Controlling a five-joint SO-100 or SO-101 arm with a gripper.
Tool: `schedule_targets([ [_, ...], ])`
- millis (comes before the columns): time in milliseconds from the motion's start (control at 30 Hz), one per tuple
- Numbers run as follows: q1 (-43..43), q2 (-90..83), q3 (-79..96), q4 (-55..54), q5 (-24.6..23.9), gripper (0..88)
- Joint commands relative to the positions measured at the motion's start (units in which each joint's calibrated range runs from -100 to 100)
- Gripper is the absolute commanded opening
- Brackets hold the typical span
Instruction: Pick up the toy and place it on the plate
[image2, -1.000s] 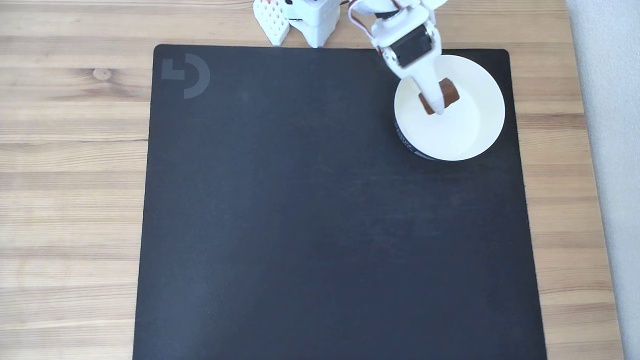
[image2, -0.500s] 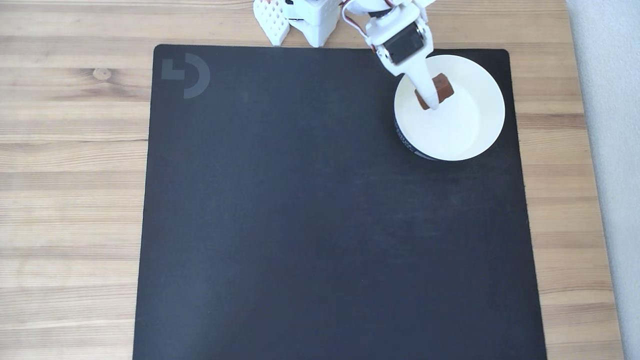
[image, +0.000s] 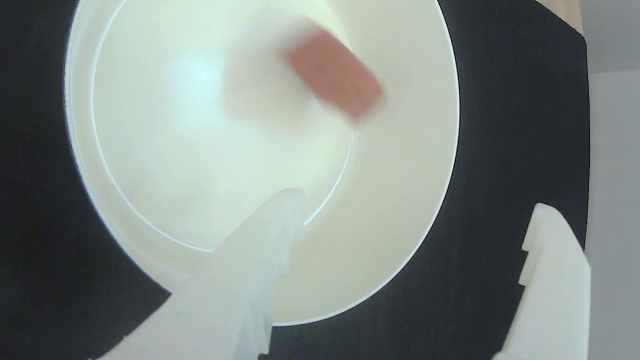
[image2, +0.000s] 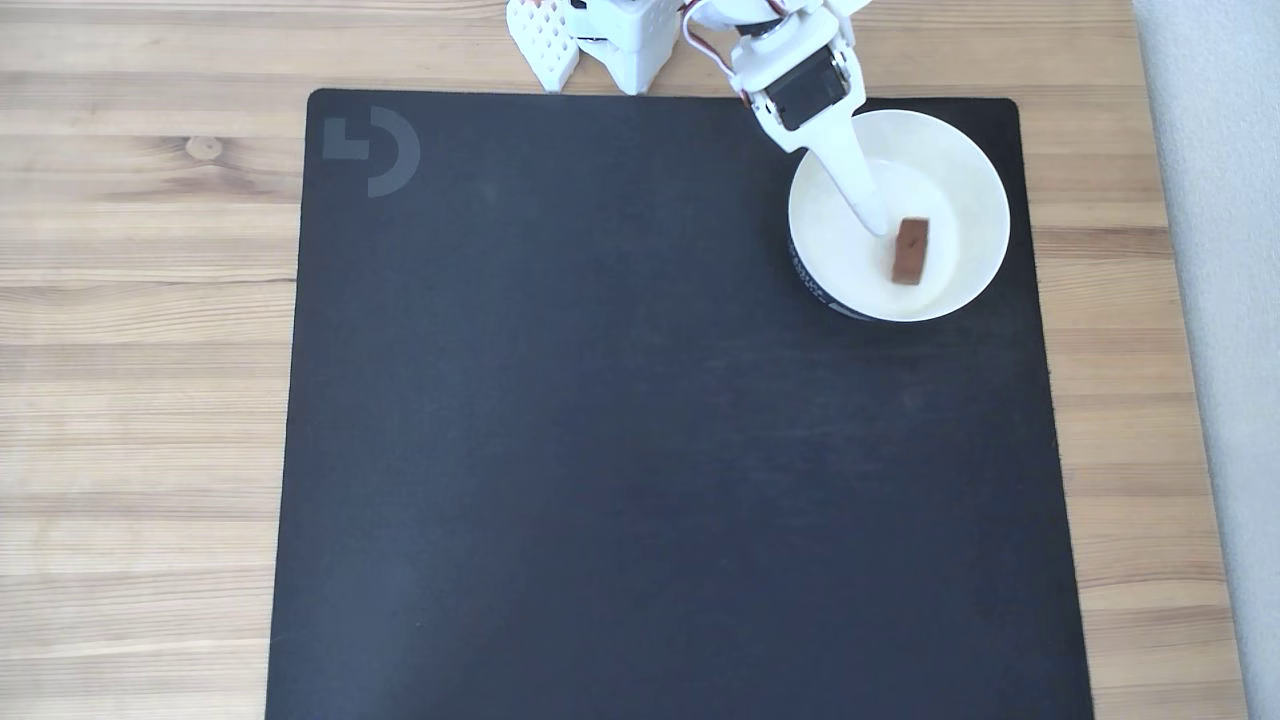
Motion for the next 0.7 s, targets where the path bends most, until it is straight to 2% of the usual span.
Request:
schedule_targets([
  [0,0.18,-0.71,-0.87,-0.96,-0.06,30.4],
  [133,2.27,-0.80,-0.51,-1.47,0.30,29.7],
  [267,8.13,-3.63,-0.06,-2.23,0.30,12.0],
  [300,10.39,-6.13,-0.06,-2.23,0.15,2.7],
  [567,23.02,-17.72,0.12,-1.97,0.67,2.5],
  [667,28.87,-21.47,-0.06,-2.06,6.05,2.6],
])
